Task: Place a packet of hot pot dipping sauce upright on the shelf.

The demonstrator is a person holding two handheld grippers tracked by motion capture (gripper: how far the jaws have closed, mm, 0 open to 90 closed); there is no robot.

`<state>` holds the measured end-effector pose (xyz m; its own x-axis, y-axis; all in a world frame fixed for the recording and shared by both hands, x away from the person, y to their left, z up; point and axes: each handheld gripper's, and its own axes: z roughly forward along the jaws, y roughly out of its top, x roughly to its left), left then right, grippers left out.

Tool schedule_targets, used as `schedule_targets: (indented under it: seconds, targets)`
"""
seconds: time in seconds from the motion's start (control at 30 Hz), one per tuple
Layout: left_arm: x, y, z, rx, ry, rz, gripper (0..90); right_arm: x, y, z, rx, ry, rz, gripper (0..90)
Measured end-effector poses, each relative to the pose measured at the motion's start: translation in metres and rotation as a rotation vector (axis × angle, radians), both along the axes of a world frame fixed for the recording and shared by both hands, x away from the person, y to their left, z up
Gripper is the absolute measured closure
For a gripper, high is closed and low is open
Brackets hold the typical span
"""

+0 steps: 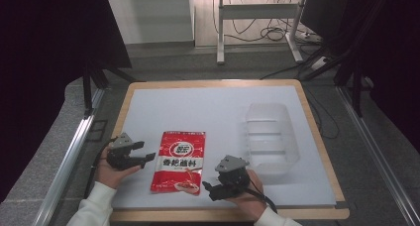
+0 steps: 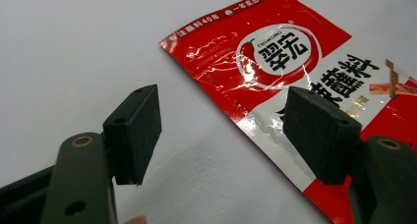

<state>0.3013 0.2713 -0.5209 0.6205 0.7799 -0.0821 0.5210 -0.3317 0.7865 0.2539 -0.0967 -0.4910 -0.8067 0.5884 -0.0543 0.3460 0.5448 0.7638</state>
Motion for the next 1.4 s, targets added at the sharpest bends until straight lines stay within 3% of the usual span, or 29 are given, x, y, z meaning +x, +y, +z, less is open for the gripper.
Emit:
schedule_targets:
  seconds: [0.2, 0.4, 0.57, 1.03, 1.4]
  targets:
    - [-0.001, -0.001, -0.001, 0.010, 0.002, -0.006, 29.9, 0.000, -0.003, 0.006, 0.012, -0.021, 0.028, 15.1]
    - [-0.005, -0.001, -0.002, 0.035, 0.005, -0.013, 29.7, 0.003, -0.004, 0.013, 0.021, -0.018, 0.015, 18.4]
    - [-0.006, -0.002, -0.002, 0.030, 0.004, -0.017, 29.7, 0.004, -0.005, 0.018, 0.029, -0.019, 0.015, 20.1]
    - [-0.006, -0.002, -0.002, 0.022, -0.002, -0.017, 29.5, 0.013, -0.009, 0.023, 0.030, 0.002, 0.007, 18.9]
    - [-0.006, -0.001, 0.000, 0.019, -0.004, -0.005, 29.5, 0.022, -0.007, 0.040, 0.053, 0.010, 0.034, 17.5]
